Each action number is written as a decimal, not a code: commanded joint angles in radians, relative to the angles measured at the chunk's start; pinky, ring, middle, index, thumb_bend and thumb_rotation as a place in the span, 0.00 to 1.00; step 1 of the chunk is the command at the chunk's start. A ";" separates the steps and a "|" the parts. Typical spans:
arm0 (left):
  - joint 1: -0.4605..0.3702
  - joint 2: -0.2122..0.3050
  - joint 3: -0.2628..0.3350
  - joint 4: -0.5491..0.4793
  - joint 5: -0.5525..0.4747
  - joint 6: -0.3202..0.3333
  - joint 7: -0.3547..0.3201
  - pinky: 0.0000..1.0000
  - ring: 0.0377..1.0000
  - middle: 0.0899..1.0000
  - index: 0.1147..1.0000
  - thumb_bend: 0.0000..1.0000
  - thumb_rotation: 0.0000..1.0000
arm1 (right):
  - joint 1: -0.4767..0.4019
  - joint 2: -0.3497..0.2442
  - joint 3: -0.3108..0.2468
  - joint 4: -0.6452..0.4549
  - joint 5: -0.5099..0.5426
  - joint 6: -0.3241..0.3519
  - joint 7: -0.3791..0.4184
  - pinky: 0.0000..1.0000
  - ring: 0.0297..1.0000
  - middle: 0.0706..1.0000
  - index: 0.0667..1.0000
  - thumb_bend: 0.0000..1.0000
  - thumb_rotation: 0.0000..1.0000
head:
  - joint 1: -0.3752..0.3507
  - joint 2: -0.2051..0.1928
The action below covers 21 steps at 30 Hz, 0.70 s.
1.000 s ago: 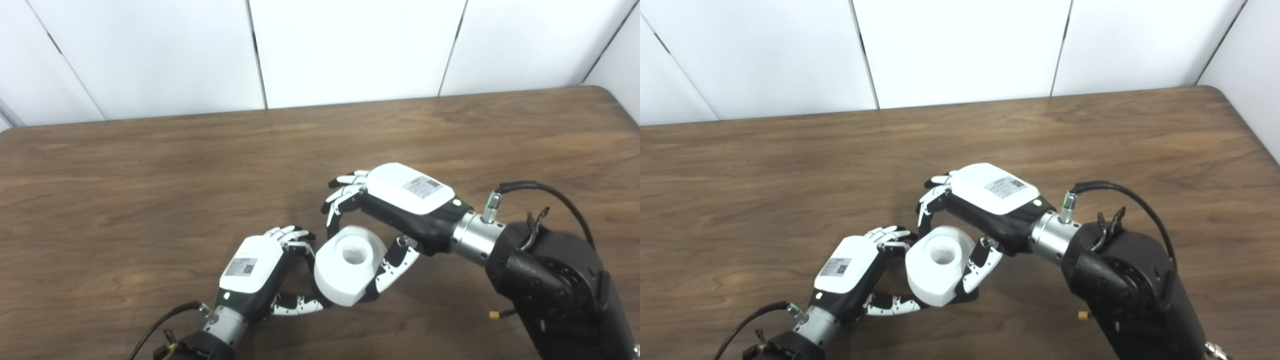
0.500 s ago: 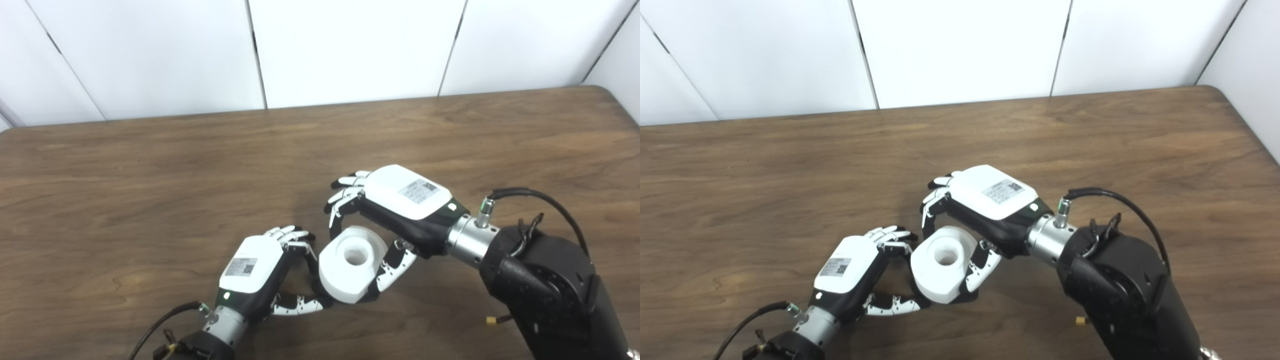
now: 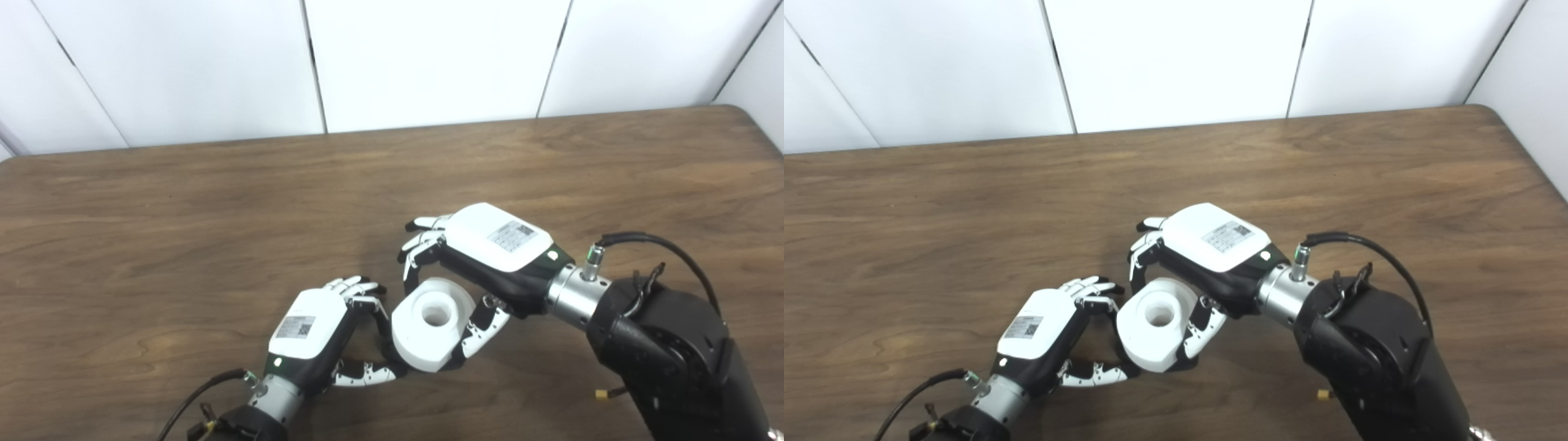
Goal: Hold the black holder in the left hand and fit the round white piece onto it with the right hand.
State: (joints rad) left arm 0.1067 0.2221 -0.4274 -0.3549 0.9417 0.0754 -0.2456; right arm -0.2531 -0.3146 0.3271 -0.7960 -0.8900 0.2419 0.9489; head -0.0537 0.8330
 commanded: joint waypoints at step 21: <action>0.030 0.007 -0.018 0.037 0.010 0.045 -0.078 0.87 0.88 0.81 0.42 0.52 0.05 | 0.023 0.009 -0.006 0.016 -0.001 -0.057 -0.040 0.86 0.91 0.77 0.45 0.52 0.13 | 0.001 -0.001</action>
State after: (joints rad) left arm 0.1055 0.2192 -0.4278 -0.3587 0.9445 0.0829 -0.2528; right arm -0.2246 -0.3083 0.3251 -0.7794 -0.8872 0.2055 0.9236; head -0.0522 0.8314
